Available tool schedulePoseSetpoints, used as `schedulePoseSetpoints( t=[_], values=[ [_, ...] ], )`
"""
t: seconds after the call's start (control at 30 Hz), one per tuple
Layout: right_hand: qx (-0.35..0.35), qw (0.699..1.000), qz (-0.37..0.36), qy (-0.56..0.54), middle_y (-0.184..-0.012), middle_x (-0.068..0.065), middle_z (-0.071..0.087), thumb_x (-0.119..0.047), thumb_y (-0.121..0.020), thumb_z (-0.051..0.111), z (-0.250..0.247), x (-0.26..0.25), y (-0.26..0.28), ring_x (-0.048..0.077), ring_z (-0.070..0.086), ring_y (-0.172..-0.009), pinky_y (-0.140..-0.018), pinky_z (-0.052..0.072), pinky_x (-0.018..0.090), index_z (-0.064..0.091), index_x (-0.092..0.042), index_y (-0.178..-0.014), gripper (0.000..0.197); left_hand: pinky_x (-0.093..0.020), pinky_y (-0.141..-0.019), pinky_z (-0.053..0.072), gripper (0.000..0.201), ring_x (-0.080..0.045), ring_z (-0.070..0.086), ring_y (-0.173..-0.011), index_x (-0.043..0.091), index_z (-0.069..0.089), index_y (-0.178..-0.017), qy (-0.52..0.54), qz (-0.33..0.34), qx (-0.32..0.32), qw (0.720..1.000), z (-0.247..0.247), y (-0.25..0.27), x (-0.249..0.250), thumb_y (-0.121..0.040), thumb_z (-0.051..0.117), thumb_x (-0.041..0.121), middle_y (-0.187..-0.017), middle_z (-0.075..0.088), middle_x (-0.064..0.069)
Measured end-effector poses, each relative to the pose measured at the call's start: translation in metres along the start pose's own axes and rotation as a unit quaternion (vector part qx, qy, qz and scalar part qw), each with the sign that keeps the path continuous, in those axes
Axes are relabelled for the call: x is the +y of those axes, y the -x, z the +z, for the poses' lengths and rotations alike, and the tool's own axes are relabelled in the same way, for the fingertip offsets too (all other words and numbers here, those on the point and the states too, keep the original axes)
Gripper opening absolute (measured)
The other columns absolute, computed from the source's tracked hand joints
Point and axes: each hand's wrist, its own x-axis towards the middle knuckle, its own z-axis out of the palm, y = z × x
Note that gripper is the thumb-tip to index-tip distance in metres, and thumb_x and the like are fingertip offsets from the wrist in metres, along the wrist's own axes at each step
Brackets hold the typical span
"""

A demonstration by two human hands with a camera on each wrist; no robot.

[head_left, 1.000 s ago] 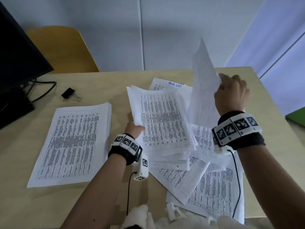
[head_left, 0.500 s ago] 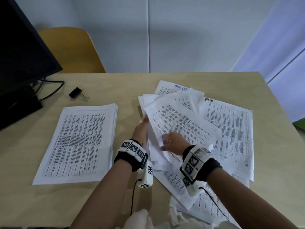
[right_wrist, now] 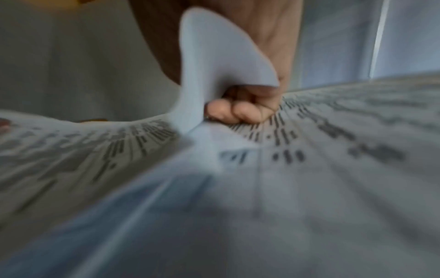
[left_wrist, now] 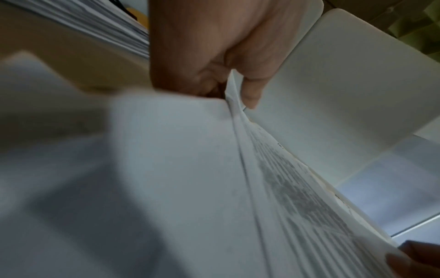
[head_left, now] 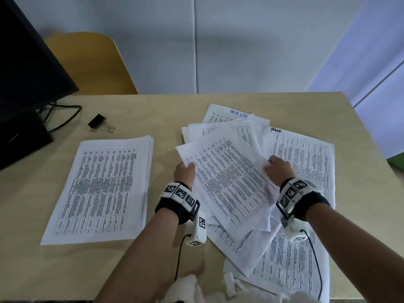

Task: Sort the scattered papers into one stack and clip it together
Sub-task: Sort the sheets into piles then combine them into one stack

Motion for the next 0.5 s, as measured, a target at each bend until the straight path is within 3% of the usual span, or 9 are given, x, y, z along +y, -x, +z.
schedulePoseSetpoints(
  t=[0.1,0.17,0.23,0.27,0.3,0.37,0.43,0.5],
  values=[
    [0.049,0.997,0.035,-0.057,-0.076,0.014,0.05,-0.004,-0.09,0.035,0.012,0.001,0.011,0.026,0.044,-0.08,-0.07,0.035,0.033,0.042,-0.004,-0.084,0.009,-0.03,-0.094,0.043,0.043,-0.029,0.057,-0.115,0.004,0.055,-0.125,0.009,0.008,-0.018,1.0,0.005,-0.001,0.0,-0.088,0.061,0.025,-0.125,0.061,-0.013],
    [0.042,0.996,0.031,-0.072,-0.069,0.007,0.044,-0.003,-0.09,0.036,0.021,0.001,0.019,0.025,0.043,-0.081,-0.068,0.032,0.028,0.041,-0.006,-0.078,0.013,-0.025,-0.091,0.041,0.043,-0.028,0.056,-0.116,0.007,0.053,-0.127,-0.023,0.02,-0.034,0.999,0.008,0.001,0.0,-0.086,0.061,0.012,-0.127,0.059,-0.011],
    [0.057,0.994,0.027,-0.093,-0.081,0.009,0.053,-0.009,-0.091,0.044,0.025,0.006,0.022,0.026,0.049,-0.088,-0.072,0.039,0.027,0.047,-0.008,-0.078,0.013,-0.024,-0.087,0.039,0.044,-0.029,0.055,-0.117,0.01,0.048,-0.131,-0.053,0.029,-0.035,0.998,0.01,0.002,0.002,-0.088,0.053,0.005,-0.129,0.058,-0.012],
    [0.081,0.99,0.047,-0.103,-0.097,0.013,0.056,-0.016,-0.089,0.05,0.021,0.009,0.024,0.028,0.049,-0.1,-0.083,0.041,0.031,0.051,-0.006,-0.09,0.009,-0.024,-0.087,0.04,0.044,-0.029,0.054,-0.118,0.01,0.048,-0.132,-0.059,0.031,-0.035,0.997,0.009,0.002,0.003,-0.088,0.052,0.004,-0.129,0.057,-0.012],
    [0.112,0.985,0.093,-0.095,-0.117,0.015,0.051,-0.022,-0.086,0.057,0.015,0.017,0.022,0.03,0.043,-0.114,-0.096,0.037,0.04,0.05,-0.007,-0.106,0.027,-0.025,-0.09,0.041,0.043,-0.029,0.054,-0.118,0.01,0.048,-0.131,-0.065,0.032,-0.035,0.997,0.009,0.002,0.004,-0.089,0.053,0.005,-0.129,0.057,-0.012],
    [0.141,0.966,0.205,-0.072,-0.144,0.015,0.026,-0.034,-0.076,0.068,0.0,0.034,0.021,0.035,0.02,-0.134,-0.108,0.017,0.056,0.035,-0.008,-0.13,0.068,-0.028,-0.095,0.041,0.043,-0.029,0.054,-0.119,0.01,0.048,-0.131,-0.078,0.036,-0.036,0.996,0.008,0.001,0.003,-0.088,0.054,0.006,-0.129,0.058,-0.012],
    [0.131,0.951,0.266,-0.089,-0.153,0.018,0.0,-0.045,-0.067,0.074,-0.014,0.053,0.019,0.038,-0.001,-0.141,-0.11,0.003,0.062,0.014,-0.011,-0.142,0.102,-0.028,-0.095,0.041,0.043,-0.029,0.055,-0.118,0.011,0.049,-0.13,-0.086,0.042,-0.036,0.995,0.009,0.0,0.003,-0.088,0.054,0.006,-0.128,0.059,-0.011],
    [0.13,0.937,0.293,-0.138,-0.152,0.022,-0.01,-0.05,-0.061,0.077,-0.018,0.069,0.016,0.041,-0.01,-0.14,-0.109,-0.002,0.062,-0.001,-0.012,-0.145,0.121,-0.025,-0.091,0.041,0.042,-0.028,0.055,-0.117,0.012,0.05,-0.13,-0.086,0.045,-0.035,0.995,0.009,0.0,0.004,-0.088,0.053,0.005,-0.127,0.06,-0.011]
  ],
)
